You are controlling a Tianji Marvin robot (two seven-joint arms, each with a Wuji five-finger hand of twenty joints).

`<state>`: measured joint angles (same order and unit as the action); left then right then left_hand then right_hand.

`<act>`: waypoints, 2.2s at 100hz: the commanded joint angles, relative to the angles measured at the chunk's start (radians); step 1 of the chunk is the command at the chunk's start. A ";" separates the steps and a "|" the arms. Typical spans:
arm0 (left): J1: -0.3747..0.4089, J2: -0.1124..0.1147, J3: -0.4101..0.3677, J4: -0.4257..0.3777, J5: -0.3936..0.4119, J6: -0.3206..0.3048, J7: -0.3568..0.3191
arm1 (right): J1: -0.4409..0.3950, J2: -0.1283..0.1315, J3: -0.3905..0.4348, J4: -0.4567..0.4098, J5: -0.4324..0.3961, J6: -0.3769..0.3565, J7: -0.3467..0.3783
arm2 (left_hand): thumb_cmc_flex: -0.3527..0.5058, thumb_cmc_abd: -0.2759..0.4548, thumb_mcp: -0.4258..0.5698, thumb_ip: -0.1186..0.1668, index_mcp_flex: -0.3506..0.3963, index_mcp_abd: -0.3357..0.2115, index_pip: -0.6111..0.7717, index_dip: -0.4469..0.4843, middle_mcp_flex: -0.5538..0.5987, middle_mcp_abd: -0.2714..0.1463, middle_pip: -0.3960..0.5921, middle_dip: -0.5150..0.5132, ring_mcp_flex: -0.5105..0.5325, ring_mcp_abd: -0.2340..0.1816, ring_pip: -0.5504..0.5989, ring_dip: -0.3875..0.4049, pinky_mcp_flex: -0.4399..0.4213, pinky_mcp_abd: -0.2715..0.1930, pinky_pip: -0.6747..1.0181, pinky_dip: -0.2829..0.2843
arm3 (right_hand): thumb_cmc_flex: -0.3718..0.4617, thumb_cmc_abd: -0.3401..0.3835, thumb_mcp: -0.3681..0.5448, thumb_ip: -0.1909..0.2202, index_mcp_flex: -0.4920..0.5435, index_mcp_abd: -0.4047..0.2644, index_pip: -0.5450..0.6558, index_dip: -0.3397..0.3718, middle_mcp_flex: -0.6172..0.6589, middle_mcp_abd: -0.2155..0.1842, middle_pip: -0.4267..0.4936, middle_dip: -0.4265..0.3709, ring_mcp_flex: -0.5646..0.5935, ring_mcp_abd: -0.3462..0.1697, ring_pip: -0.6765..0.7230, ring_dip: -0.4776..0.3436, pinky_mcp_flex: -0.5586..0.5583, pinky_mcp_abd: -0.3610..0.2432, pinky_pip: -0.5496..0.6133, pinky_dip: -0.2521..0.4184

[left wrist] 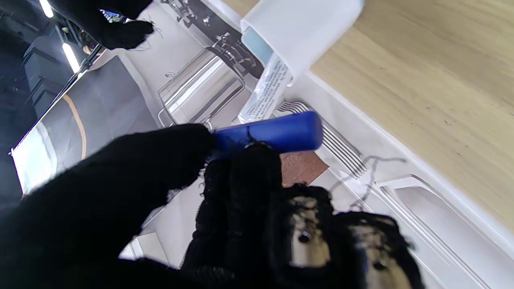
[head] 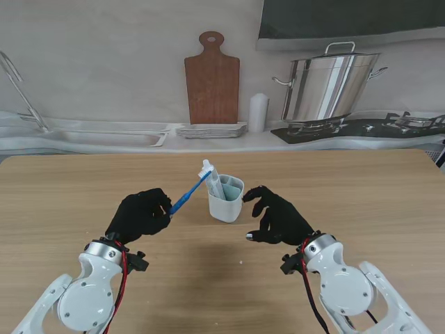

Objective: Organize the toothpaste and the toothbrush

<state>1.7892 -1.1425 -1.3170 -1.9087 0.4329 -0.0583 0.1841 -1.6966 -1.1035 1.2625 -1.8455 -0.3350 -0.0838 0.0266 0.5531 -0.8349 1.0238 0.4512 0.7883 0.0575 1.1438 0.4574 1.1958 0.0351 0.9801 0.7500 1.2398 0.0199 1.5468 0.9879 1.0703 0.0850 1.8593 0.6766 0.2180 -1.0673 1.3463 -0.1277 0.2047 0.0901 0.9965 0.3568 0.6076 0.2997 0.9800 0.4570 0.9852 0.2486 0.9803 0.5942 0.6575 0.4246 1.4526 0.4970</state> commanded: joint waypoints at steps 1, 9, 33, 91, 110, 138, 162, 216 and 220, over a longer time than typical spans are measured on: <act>0.010 -0.012 0.005 -0.020 0.006 -0.013 -0.010 | 0.013 -0.016 -0.017 -0.010 -0.001 0.003 0.010 | 0.072 0.027 0.065 0.050 0.018 -0.051 0.046 0.010 0.057 0.095 0.009 0.030 0.027 -0.008 0.051 0.005 0.027 -0.043 0.235 0.000 | 0.037 -0.042 0.025 -0.041 -0.042 0.001 0.018 0.005 -0.014 0.000 0.026 0.016 0.012 -0.038 0.020 0.017 0.006 -0.017 0.025 0.002; 0.014 -0.013 0.011 -0.020 0.000 -0.027 -0.004 | 0.033 -0.020 -0.043 -0.002 0.006 0.008 -0.002 | 0.072 0.027 0.066 0.048 0.018 -0.050 0.045 0.011 0.057 0.096 0.010 0.031 0.027 -0.008 0.051 0.005 0.027 -0.043 0.235 0.000 | 0.045 -0.041 0.032 -0.041 -0.040 -0.003 0.025 0.005 -0.026 0.011 0.035 0.018 0.008 -0.040 0.034 0.018 0.006 -0.018 0.026 0.000; 0.022 -0.016 0.035 -0.020 -0.016 -0.072 0.013 | 0.102 -0.034 -0.125 0.017 0.000 0.063 -0.041 | 0.070 0.027 0.067 0.043 0.018 -0.051 0.044 0.013 0.055 0.094 0.009 0.032 0.027 -0.008 0.051 0.005 0.027 -0.042 0.235 0.001 | 0.063 -0.037 0.051 -0.037 -0.075 0.052 0.042 0.005 -0.104 0.062 0.086 0.043 -0.012 -0.058 0.088 0.024 0.007 -0.040 0.041 -0.003; 0.035 -0.017 0.080 -0.018 -0.014 -0.134 0.032 | 0.177 -0.059 -0.234 0.056 0.012 0.117 -0.104 | 0.073 0.027 0.069 0.032 0.016 -0.048 0.041 0.016 0.052 0.098 0.010 0.036 0.027 -0.008 0.051 0.005 0.027 -0.042 0.235 0.002 | 0.103 0.035 0.037 -0.013 -0.099 0.109 0.075 0.001 -0.077 0.036 0.174 0.084 0.014 -0.076 0.165 0.020 0.027 -0.058 0.079 0.015; 0.031 -0.018 0.089 -0.009 -0.017 -0.140 0.033 | 0.179 -0.071 -0.252 0.054 0.033 0.118 -0.135 | 0.073 0.027 0.070 0.029 0.017 -0.046 0.040 0.017 0.052 0.098 0.010 0.036 0.027 -0.008 0.051 0.005 0.027 -0.042 0.235 0.002 | 0.114 0.070 0.030 -0.003 -0.062 0.113 0.094 0.009 -0.042 0.021 0.200 0.097 0.046 -0.088 0.181 0.013 0.055 -0.065 0.093 0.014; 0.026 -0.017 0.094 -0.002 -0.009 -0.141 0.035 | 0.141 -0.077 -0.255 0.020 0.073 0.102 -0.157 | 0.074 0.029 0.069 0.024 0.014 -0.046 0.039 0.018 0.049 0.098 0.010 0.037 0.027 -0.008 0.051 0.005 0.027 -0.042 0.235 0.002 | 0.134 0.107 0.032 0.009 0.037 0.103 0.112 0.028 0.061 -0.015 0.222 0.113 0.128 -0.114 0.199 -0.002 0.134 -0.073 0.117 -0.004; 0.024 -0.017 0.096 0.002 0.002 -0.137 0.039 | 0.113 -0.074 -0.255 -0.009 0.090 0.080 -0.151 | 0.073 0.031 0.069 0.023 0.011 -0.047 0.039 0.019 0.048 0.098 0.012 0.039 0.027 -0.008 0.051 0.005 0.027 -0.042 0.235 0.002 | 0.156 0.080 0.054 0.009 0.093 0.090 0.111 0.040 0.120 -0.035 0.220 0.122 0.177 -0.132 0.202 -0.009 0.185 -0.079 0.132 -0.027; 0.013 -0.015 0.106 0.014 0.020 -0.137 0.039 | 0.092 -0.075 -0.260 -0.022 0.106 0.039 -0.159 | 0.074 0.035 0.067 0.020 0.009 -0.047 0.039 0.020 0.045 0.098 0.013 0.039 0.027 -0.009 0.050 0.005 0.027 -0.042 0.235 0.002 | 0.220 0.215 0.044 -0.027 0.213 0.056 0.133 0.081 0.262 -0.081 0.232 0.094 0.293 -0.157 0.223 -0.015 0.288 -0.079 0.188 -0.079; 0.013 -0.015 0.107 0.014 0.021 -0.137 0.040 | 0.092 -0.076 -0.261 -0.022 0.109 0.038 -0.162 | 0.074 0.035 0.068 0.020 0.009 -0.046 0.039 0.020 0.045 0.098 0.013 0.039 0.027 -0.009 0.050 0.005 0.027 -0.042 0.235 0.002 | 0.232 0.217 0.048 -0.042 0.228 0.045 0.141 0.087 0.273 -0.082 0.237 0.084 0.303 -0.158 0.227 -0.015 0.296 -0.076 0.194 -0.081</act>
<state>1.7965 -1.1538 -1.2114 -1.8847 0.4544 -0.1946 0.2388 -1.5936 -1.1726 1.0061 -1.8595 -0.2290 -0.0442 -0.1420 0.5541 -0.8349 1.0273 0.4512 0.7883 0.0575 1.1428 0.4573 1.1958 0.0358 0.9801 0.7515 1.2398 0.0207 1.5468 0.9879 1.0705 0.0863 1.8606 0.6765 0.4153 -0.8668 1.3861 -0.1262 0.3975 0.1667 1.1164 0.4290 0.8588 0.2439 1.1831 0.5607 1.2602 0.1271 1.1869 0.5936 0.9336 0.3519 1.6056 0.4255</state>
